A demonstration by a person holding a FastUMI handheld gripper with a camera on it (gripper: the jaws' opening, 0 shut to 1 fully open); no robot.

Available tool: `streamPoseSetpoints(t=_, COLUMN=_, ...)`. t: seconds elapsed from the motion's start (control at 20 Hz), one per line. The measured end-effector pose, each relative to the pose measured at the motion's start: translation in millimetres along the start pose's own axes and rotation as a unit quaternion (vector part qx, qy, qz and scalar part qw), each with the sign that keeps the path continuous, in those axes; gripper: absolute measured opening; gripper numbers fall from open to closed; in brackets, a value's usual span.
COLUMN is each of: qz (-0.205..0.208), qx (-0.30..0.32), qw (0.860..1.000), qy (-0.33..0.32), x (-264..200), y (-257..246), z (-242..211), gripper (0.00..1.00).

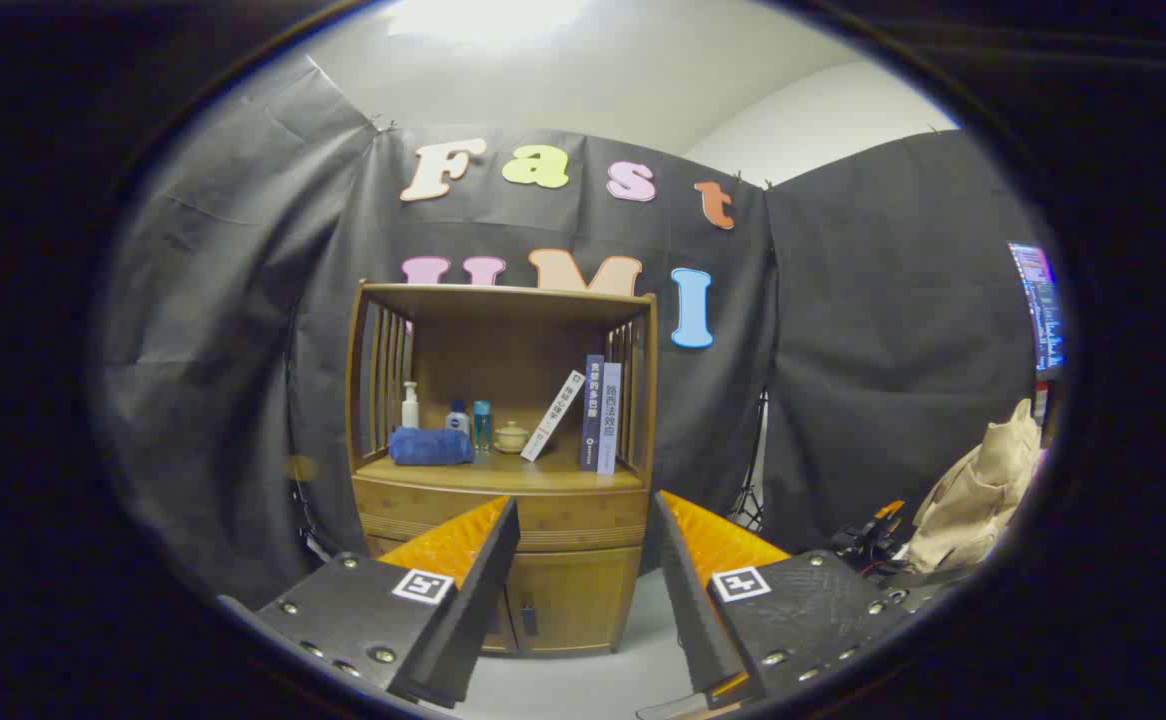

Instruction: Pull open the drawer, take out the items inside it, and place them on the countertop above the cabinet.

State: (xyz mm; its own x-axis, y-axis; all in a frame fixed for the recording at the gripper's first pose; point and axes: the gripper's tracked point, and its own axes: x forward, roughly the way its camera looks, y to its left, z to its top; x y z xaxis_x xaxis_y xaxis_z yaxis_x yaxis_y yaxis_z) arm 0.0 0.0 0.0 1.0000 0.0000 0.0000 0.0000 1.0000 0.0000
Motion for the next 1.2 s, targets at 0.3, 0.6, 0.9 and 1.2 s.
streamPoseSetpoints(t=0.3, qz=-0.001, qx=0.000, qw=1.000, qy=0.009, x=2, y=1, z=-3, gripper=0.79)
streamPoseSetpoints(t=0.6, qz=0.010, qx=0.002, qw=1.000, qy=0.013, x=12, y=10, z=-7, gripper=0.79)
streamPoseSetpoints(t=0.9, qz=0.000, qx=0.007, qw=1.000, qy=0.003, x=30, y=13, z=-8, gripper=0.79)
streamPoseSetpoints(t=1.2, qz=0.043, qx=0.034, qw=0.998, qy=0.028, x=114, y=74, z=-59, gripper=0.79)
